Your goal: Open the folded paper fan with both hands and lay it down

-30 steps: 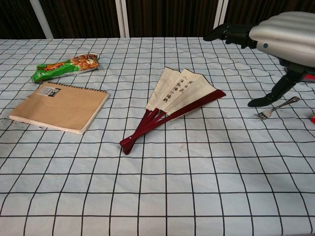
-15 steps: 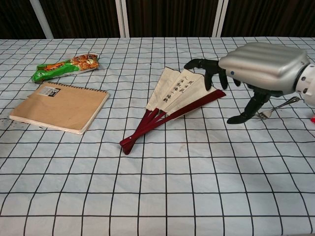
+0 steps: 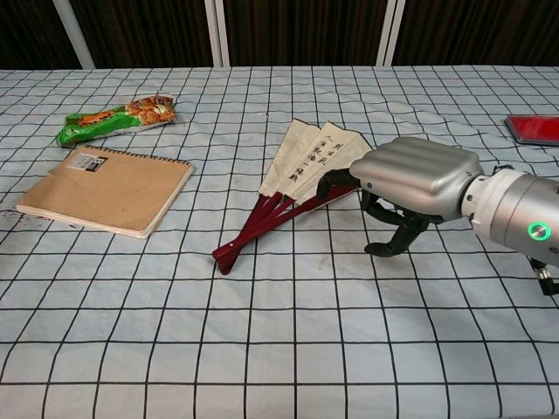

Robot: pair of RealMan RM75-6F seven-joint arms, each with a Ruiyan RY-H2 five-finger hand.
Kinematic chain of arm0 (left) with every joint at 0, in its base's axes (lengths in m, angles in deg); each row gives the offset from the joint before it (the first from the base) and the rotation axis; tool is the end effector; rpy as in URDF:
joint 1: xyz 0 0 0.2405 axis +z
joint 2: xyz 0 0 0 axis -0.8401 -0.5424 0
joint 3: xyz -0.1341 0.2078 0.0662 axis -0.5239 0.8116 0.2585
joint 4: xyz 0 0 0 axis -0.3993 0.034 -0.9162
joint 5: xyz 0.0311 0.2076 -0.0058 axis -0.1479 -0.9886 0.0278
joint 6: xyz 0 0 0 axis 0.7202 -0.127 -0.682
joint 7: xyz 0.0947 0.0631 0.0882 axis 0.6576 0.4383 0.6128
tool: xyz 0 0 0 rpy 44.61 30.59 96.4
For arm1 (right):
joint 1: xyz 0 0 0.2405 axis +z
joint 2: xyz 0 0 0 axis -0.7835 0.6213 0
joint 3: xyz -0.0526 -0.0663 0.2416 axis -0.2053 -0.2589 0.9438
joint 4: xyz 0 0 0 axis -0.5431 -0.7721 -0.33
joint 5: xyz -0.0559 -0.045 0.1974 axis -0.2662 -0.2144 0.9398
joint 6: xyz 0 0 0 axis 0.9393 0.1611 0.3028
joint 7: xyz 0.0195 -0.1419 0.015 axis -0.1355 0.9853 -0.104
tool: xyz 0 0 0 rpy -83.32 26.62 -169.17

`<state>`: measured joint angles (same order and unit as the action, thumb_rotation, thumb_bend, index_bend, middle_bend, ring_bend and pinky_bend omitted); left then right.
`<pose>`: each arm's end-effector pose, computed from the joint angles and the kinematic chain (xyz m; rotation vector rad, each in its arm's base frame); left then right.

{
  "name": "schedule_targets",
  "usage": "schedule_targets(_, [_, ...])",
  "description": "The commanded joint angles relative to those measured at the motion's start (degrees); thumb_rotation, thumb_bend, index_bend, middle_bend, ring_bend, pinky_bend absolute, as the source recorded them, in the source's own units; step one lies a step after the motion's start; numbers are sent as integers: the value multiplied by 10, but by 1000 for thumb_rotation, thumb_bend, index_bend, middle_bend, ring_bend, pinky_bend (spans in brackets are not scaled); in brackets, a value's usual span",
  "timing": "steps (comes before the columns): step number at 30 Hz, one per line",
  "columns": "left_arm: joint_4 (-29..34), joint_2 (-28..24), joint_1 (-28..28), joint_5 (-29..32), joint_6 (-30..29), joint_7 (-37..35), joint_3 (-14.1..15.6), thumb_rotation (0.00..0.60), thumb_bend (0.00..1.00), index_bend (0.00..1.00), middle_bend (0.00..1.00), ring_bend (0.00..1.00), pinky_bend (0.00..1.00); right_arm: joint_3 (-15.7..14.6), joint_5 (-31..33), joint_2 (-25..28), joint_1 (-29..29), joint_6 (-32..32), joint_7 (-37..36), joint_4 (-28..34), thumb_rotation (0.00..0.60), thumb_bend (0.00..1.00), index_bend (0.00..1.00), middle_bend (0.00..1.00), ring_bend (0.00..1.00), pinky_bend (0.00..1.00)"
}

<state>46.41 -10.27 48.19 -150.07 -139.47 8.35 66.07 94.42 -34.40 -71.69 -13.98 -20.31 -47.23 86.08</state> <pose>-0.3174 0.2133 0.1608 -1.3385 -0.9421 -0.8967 -0.1257 -0.2874 -0.0421 2.1196 -0.6311 0.8899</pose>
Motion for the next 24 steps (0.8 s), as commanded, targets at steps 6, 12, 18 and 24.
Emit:
schedule_targets(6, [21,-7,-4,7,3,5,-7,600,4,0,0,0,0,6,16,-38,14,1,-7,-31,600,222,239,839,917,873])
schedule_targets(12, [13,-4,-4,12,4,2,-9,600,3,0,0,0,0,11,29,-57,27,-2,-1,-48,600,222,239,840,917,874])
schedule_targets(18, [11,-4,-4,13,6,2,-7,600,3,0,0,0,0,14,46,-71,36,-7,2,-68,600,228,239,840,917,874])
schedule_targets(24, [10,-5,-4,14,7,0,-8,600,4,0,0,0,0,12,54,-84,42,-8,3,-84,600,231,239,840,917,874])
